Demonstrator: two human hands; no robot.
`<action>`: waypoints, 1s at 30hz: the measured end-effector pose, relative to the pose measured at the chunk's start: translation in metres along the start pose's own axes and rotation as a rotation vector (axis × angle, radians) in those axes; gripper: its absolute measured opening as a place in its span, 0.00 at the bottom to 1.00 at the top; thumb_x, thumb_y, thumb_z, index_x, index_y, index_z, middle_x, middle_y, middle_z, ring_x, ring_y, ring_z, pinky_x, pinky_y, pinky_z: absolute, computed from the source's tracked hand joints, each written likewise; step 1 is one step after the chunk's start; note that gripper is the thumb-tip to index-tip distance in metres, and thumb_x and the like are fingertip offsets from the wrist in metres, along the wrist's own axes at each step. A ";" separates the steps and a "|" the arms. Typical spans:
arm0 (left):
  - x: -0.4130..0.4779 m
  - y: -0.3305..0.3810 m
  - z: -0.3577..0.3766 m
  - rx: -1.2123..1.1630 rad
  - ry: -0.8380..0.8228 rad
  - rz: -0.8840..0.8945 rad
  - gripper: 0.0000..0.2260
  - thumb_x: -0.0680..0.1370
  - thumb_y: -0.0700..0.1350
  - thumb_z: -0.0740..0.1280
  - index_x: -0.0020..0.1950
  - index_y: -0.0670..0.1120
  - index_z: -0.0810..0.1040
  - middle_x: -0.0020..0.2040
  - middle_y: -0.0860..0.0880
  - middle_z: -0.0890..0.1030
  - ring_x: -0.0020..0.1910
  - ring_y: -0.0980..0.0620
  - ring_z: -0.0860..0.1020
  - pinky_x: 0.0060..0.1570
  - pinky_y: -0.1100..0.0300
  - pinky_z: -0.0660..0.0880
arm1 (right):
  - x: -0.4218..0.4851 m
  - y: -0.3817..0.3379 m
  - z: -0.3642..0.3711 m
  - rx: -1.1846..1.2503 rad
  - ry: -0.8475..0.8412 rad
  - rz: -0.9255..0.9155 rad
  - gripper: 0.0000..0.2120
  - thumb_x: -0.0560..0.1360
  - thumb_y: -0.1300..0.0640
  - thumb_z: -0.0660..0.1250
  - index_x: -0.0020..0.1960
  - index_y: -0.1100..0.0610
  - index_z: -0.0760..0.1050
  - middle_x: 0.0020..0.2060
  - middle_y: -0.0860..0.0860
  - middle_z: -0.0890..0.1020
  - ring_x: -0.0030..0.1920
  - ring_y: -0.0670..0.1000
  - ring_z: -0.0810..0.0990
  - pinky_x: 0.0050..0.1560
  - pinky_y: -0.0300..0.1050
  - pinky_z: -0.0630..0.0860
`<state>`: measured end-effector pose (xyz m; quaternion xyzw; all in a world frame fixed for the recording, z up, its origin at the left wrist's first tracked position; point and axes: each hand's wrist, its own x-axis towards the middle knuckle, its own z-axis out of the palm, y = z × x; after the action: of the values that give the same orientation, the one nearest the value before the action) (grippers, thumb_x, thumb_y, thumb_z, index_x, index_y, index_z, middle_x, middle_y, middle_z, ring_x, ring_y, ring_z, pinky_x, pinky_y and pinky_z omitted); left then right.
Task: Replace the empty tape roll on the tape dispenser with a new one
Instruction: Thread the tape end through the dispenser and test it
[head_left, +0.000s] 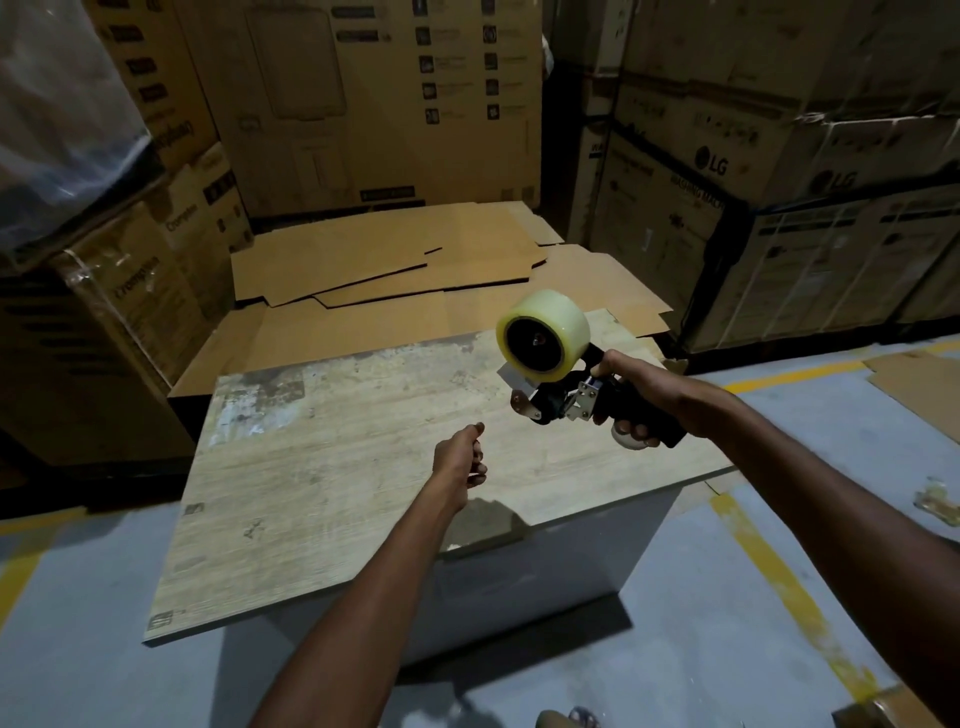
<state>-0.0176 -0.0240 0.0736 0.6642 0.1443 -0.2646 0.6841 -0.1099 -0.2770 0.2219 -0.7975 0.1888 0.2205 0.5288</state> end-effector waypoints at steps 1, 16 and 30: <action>0.001 0.004 0.001 0.015 -0.007 -0.059 0.14 0.79 0.53 0.67 0.43 0.43 0.74 0.35 0.47 0.70 0.30 0.48 0.69 0.33 0.56 0.69 | 0.000 0.000 0.000 -0.004 0.002 -0.006 0.34 0.73 0.33 0.59 0.48 0.64 0.81 0.30 0.55 0.75 0.28 0.53 0.68 0.32 0.45 0.65; 0.026 0.009 0.034 -0.264 -0.364 -0.557 0.22 0.78 0.54 0.72 0.54 0.33 0.79 0.47 0.38 0.84 0.46 0.38 0.83 0.42 0.51 0.76 | -0.002 0.010 -0.010 -0.008 0.012 -0.061 0.31 0.79 0.36 0.55 0.49 0.64 0.80 0.31 0.55 0.75 0.28 0.52 0.69 0.30 0.43 0.66; 0.064 0.014 0.036 0.405 -0.070 0.175 0.11 0.76 0.44 0.76 0.36 0.41 0.82 0.32 0.45 0.82 0.31 0.50 0.78 0.28 0.62 0.70 | 0.019 0.107 0.026 0.217 -0.003 -0.058 0.34 0.81 0.31 0.56 0.49 0.62 0.78 0.34 0.54 0.77 0.30 0.51 0.72 0.32 0.43 0.69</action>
<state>0.0371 -0.0702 0.0533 0.7885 0.0064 -0.2507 0.5616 -0.1555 -0.2939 0.1216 -0.7403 0.1878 0.1846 0.6186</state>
